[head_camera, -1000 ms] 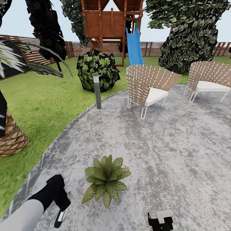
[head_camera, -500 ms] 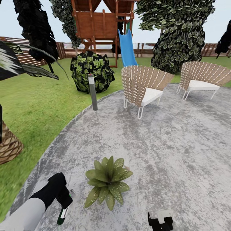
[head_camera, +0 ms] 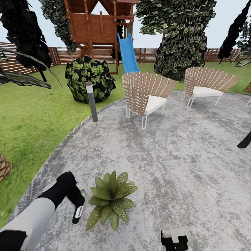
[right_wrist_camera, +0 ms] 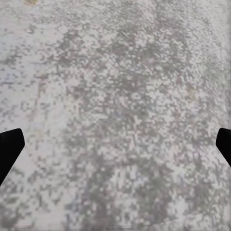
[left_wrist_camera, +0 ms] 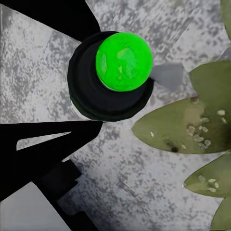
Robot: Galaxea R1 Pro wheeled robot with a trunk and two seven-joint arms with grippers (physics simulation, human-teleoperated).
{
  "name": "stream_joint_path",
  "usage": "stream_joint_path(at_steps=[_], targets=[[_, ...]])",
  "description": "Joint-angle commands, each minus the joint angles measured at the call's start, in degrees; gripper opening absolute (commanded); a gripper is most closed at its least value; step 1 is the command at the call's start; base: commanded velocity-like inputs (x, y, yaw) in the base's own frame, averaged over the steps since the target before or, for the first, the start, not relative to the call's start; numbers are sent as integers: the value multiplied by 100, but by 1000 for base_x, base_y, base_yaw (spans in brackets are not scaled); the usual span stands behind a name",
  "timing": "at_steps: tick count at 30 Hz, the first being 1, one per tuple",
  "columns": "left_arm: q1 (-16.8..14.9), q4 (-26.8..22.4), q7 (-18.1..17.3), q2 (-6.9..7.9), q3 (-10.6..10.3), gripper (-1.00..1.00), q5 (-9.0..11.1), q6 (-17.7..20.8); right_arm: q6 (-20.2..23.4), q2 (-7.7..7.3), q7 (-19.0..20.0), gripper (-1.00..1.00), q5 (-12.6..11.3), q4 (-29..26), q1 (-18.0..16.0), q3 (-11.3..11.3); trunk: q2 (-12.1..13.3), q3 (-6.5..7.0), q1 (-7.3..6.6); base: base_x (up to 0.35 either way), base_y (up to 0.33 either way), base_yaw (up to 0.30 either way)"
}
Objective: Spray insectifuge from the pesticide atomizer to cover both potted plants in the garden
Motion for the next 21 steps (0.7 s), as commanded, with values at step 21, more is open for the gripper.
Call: stream_joint_path(at_steps=[21], targets=[[-8, 93, -416, 256, -1011, -100, 20, -384, -3, -8, -43, 100, -9, 14, -4, 49, -2, -5, -1, 0, 0, 0]])
